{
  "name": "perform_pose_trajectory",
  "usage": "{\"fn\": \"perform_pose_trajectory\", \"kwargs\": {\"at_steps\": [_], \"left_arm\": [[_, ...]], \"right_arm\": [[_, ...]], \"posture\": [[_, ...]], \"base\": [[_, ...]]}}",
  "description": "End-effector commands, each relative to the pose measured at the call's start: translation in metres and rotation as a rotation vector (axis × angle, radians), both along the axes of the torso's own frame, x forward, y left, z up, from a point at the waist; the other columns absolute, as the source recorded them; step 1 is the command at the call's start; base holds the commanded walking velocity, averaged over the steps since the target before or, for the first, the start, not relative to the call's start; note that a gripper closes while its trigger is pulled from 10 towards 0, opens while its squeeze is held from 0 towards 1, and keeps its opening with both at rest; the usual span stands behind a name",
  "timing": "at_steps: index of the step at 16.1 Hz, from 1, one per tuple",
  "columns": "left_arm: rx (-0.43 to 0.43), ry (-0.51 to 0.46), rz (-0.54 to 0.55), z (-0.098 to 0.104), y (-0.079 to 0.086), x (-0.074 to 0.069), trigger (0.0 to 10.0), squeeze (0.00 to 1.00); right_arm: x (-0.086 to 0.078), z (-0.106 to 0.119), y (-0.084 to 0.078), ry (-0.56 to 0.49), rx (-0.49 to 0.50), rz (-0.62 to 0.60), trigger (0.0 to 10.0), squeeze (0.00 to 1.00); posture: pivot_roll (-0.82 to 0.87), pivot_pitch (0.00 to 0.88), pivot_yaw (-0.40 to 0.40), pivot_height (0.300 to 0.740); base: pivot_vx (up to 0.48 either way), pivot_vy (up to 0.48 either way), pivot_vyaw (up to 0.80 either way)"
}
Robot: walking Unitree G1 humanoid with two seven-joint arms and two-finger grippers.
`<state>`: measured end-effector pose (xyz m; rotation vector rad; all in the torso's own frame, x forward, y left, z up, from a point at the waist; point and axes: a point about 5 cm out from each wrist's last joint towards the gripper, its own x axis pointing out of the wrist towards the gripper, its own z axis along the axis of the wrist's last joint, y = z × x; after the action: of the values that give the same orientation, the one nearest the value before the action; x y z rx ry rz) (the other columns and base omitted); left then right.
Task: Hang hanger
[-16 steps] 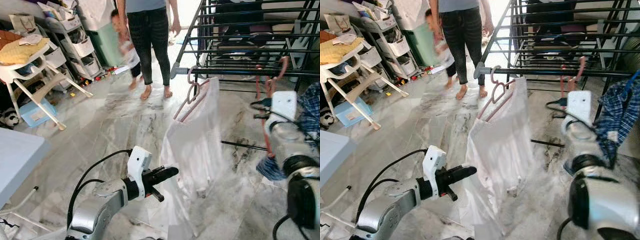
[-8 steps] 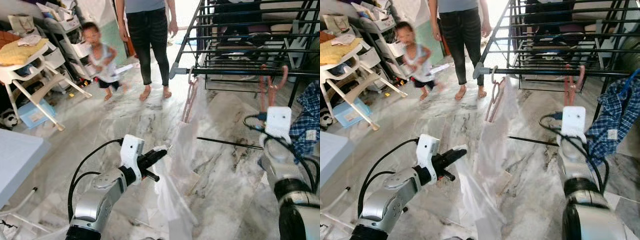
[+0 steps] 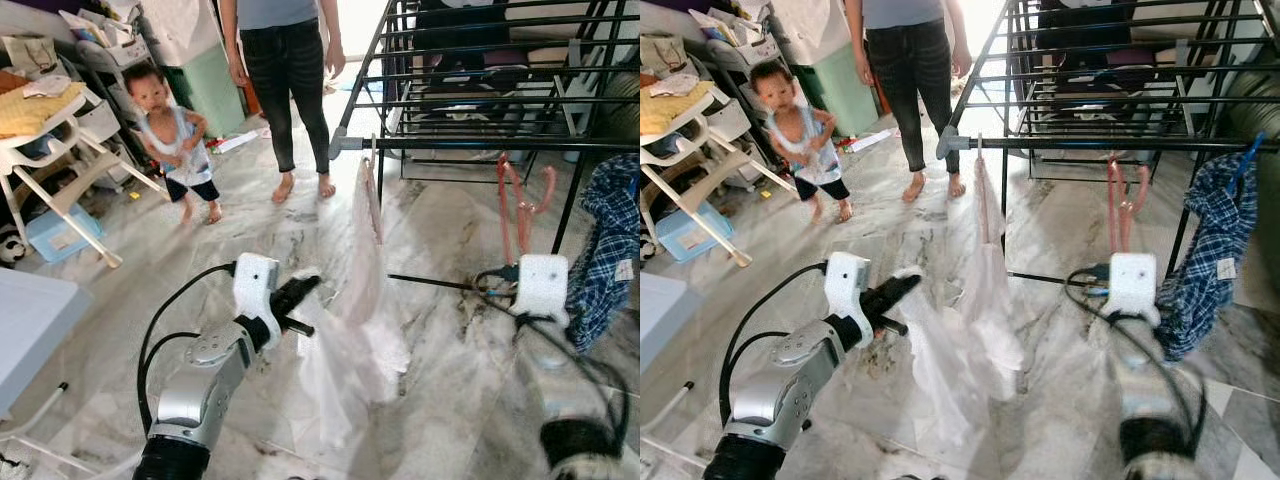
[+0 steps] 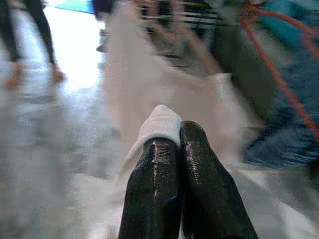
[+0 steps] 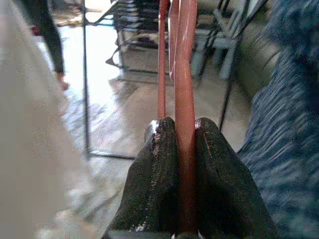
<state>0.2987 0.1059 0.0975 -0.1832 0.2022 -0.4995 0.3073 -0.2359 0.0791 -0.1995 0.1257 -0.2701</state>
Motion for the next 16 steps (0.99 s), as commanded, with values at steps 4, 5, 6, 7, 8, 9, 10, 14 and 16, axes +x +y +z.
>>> {"fn": "perform_pose_trajectory", "kwargs": {"at_steps": [4,5,6,7,8,9,10,14,16], "left_arm": [[0.05,-0.002,0.142,-0.011,0.023,-0.005,10.0,0.0],[0.07,-0.023,0.187,-0.01,0.027,-0.005,10.0,0.0],[0.072,-0.003,0.239,-0.013,0.031,-0.004,10.0,0.0],[0.075,0.002,0.244,-0.014,0.031,-0.004,10.0,0.0],[0.084,0.027,0.254,-0.018,0.034,-0.006,10.0,0.0],[0.095,0.058,0.267,-0.024,0.037,-0.009,10.0,0.0],[0.116,0.073,0.271,-0.03,0.039,-0.012,10.0,0.0],[0.133,0.082,0.272,-0.034,0.03,-0.01,10.0,0.0],[0.136,0.08,0.277,-0.034,0.028,-0.008,10.0,0.0]], "right_arm": [[-0.031,-0.007,0.034,0.025,0.02,0.121,0.0,0.0],[-0.045,-0.008,0.04,0.042,0.017,0.141,2.4,0.0],[-0.059,-0.008,0.042,0.061,0.011,0.148,8.2,0.0],[-0.061,-0.009,0.042,0.064,0.008,0.149,8.2,0.0],[-0.066,-0.007,0.043,0.054,0.004,0.148,10.0,0.0],[-0.071,-0.004,0.044,0.033,0.007,0.146,10.0,0.0],[-0.076,-0.001,0.044,0.025,0.004,0.143,10.0,0.0],[-0.077,0.001,0.051,0.045,0.048,0.135,10.0,0.0],[-0.075,0.003,0.056,0.046,0.058,0.158,10.0,0.0]], "posture": [[-0.13,0.023,0.175,0.74],[-0.14,0.025,0.175,0.74],[-0.14,0.023,0.168,0.74],[-0.15,0.023,0.167,0.74],[-0.15,0.02,0.166,0.74],[-0.17,0.022,0.167,0.74],[-0.17,0.02,0.168,0.74],[-0.19,0.015,0.169,0.74],[-0.18,0.014,0.161,0.74]], "base": [[0.0,0.0,0.0],[0.0,0.0,0.0],[0.0,0.0,0.0],[0.0,0.0,0.0],[0.0,0.0,0.0],[0.0,0.0,0.0],[0.0,0.0,0.0],[0.0,0.0,0.0],[0.0,0.0,0.0]]}}
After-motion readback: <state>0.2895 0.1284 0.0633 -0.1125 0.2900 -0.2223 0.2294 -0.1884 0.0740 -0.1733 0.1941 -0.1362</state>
